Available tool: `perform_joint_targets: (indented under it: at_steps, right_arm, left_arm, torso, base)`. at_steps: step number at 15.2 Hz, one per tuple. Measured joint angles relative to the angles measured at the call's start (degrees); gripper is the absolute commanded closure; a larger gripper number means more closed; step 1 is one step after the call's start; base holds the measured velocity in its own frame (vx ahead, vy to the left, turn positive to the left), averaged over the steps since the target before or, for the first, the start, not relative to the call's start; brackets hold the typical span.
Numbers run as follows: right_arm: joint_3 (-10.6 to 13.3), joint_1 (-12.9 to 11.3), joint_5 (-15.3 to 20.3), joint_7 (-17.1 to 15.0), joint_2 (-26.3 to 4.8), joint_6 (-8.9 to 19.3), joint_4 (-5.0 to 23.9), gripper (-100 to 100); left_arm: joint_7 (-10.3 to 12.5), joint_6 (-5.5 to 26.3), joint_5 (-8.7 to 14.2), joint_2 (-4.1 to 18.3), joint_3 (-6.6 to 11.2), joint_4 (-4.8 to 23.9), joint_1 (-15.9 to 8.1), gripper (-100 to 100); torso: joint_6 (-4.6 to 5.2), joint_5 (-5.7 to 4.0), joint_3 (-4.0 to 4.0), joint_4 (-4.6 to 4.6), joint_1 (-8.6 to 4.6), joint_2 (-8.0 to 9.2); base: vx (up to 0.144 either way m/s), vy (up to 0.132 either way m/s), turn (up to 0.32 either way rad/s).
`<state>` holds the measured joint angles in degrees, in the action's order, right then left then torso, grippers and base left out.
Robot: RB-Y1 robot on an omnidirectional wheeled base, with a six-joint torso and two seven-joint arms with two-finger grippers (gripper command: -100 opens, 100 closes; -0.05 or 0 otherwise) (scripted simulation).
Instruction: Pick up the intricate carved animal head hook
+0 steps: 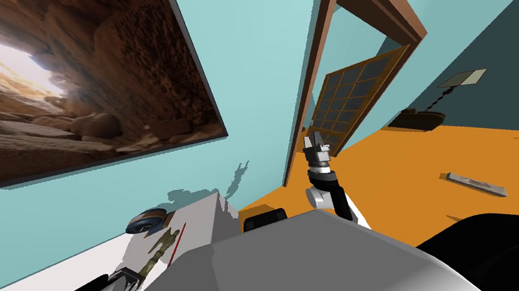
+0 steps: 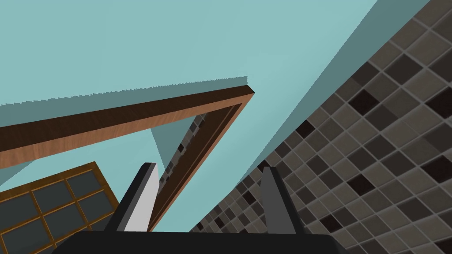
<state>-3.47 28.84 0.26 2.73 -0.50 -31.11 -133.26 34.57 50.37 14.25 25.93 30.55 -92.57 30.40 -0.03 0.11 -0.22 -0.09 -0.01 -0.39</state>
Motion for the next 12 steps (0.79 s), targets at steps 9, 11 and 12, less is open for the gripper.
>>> perform_joint_targets:
  at_steps: [9, 11, 12]
  right_arm:
    - [0.0, 0.0, 0.0, 0.0, 0.0, 0.0, 0.0, 0]
    - [0.0, 0.0, 0.0, 0.0, 0.0, 0.0, 0.0, 0]
    - [0.0, 0.0, 0.0, 0.0, 0.0, 0.0, 0.0, 0]
  left_arm:
    - [-0.4, 6.2, 0.7, 1.8, 0.58, 0.5, 3.3, -100]
    - [-0.5, 7.7, 0.9, 1.8, 0.48, 1.1, 3.3, -100]
    - [-0.5, 8.5, 1.1, 1.3, 0.45, 0.9, 3.9, -100]
  torso:
    - [0.03, 0.06, -0.06, -0.03, 0.3, -0.06]
    - [0.03, 0.06, -0.05, -0.03, 0.28, -0.06]
    - [0.02, 0.06, -0.06, -0.03, 0.29, -0.07]
  base:
    - [0.13, -0.001, -0.005]
    - [0.117, 0.018, 0.009]
    - [0.076, 0.013, 0.008]
